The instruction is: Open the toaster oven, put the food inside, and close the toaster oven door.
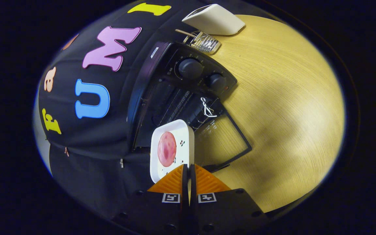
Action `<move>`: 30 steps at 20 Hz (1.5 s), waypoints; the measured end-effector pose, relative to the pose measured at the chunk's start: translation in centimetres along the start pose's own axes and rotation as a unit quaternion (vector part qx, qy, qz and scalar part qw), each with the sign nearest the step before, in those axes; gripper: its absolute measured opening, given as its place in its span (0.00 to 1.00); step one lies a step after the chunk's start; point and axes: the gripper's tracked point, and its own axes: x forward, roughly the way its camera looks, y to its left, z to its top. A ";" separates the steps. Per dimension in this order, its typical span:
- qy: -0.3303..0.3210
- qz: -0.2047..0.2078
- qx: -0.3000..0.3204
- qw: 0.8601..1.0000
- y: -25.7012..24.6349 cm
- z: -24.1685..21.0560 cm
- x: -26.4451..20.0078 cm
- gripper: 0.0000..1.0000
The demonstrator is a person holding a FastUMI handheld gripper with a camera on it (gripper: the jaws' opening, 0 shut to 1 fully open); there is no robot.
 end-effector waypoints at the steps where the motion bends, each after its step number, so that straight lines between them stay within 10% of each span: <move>1: -0.014 0.004 0.009 1.000 0.4 0.6 0.7 0.05; 22: -0.149 -0.003 0.118 0.982 3.5 6.7 9.7 0.08; 30: -0.111 0.057 0.095 0.988 5.9 4.7 7.2 0.36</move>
